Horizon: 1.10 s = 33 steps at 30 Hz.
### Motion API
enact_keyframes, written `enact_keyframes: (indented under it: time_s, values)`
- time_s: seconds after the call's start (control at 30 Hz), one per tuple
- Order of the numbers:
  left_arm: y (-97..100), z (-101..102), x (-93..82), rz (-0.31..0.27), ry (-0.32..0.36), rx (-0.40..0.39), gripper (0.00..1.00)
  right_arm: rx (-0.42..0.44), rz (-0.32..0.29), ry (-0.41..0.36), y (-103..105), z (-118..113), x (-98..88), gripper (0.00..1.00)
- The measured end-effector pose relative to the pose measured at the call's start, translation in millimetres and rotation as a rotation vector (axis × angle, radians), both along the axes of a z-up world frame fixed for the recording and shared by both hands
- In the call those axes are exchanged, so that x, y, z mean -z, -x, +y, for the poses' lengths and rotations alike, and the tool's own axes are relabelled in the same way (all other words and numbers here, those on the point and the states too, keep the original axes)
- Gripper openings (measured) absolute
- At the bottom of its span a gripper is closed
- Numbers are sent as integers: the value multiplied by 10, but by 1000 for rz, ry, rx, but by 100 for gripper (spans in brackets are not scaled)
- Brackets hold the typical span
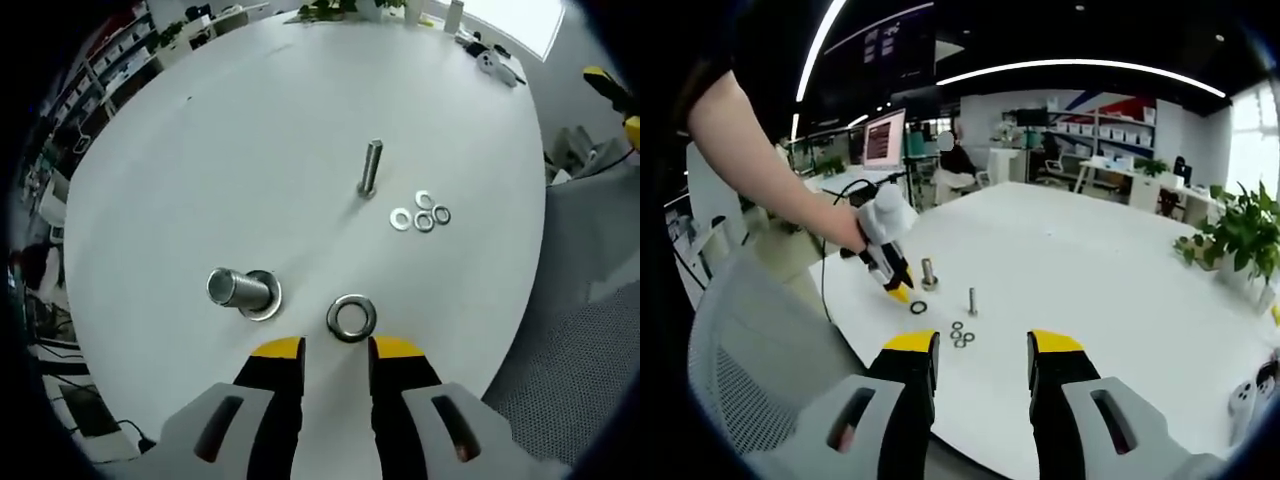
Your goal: Place the washer onto the threaded stud by aligning its center hole with the stud, sliding it down to the base, and recovering from edge contact or off-axis alignment until the washer reaches the visible bottom stop.
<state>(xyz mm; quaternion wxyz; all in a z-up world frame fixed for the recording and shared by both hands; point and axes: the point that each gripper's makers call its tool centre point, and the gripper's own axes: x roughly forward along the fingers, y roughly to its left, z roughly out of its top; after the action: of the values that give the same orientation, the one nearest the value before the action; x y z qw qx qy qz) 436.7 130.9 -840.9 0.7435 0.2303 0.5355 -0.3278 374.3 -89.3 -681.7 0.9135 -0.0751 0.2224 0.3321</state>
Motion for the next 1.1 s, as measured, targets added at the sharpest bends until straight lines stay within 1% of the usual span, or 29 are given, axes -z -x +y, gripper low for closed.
enact_keyframes:
  time_s: [0.23,0.33,0.4,0.5,0.6,0.63,0.67,0.73,0.8,0.9,0.97,1.07,1.1]
  values:
    - [-3,-95,69,24,-2,11,23,-1,2,3,2,0,7,37]
    - [-15,-98,136,35,-17,19,23,2,5,-1,-3,-7,8,37]
    - [-4,-106,145,46,-21,13,24,0,5,-2,-4,-4,6,37]
    - [-19,-114,136,37,-25,17,24,0,5,-2,-1,-2,8,37]
    - [0,-103,183,52,-39,28,24,2,6,-3,-1,-9,8,37]
    - [-26,-101,169,35,-42,40,23,3,5,-5,-3,-10,4,37]
    - [-11,-98,174,44,-46,34,23,5,4,-8,-6,-11,1,37]
    - [-5,-98,166,44,-52,47,23,6,4,-9,-8,-13,-1,37]
    - [13,-93,172,34,-74,95,23,6,2,-12,-8,-11,-9,37]
    - [21,-99,162,45,-72,74,23,7,3,-12,-9,-9,-10,37]
    - [13,-95,166,50,-74,74,23,6,1,-10,-9,-7,-10,37]
    - [18,-95,171,62,-82,91,24,5,1,-9,-8,-3,-12,37]
    - [24,-98,173,68,-90,113,25,4,0,-8,-8,-3,-12,37]
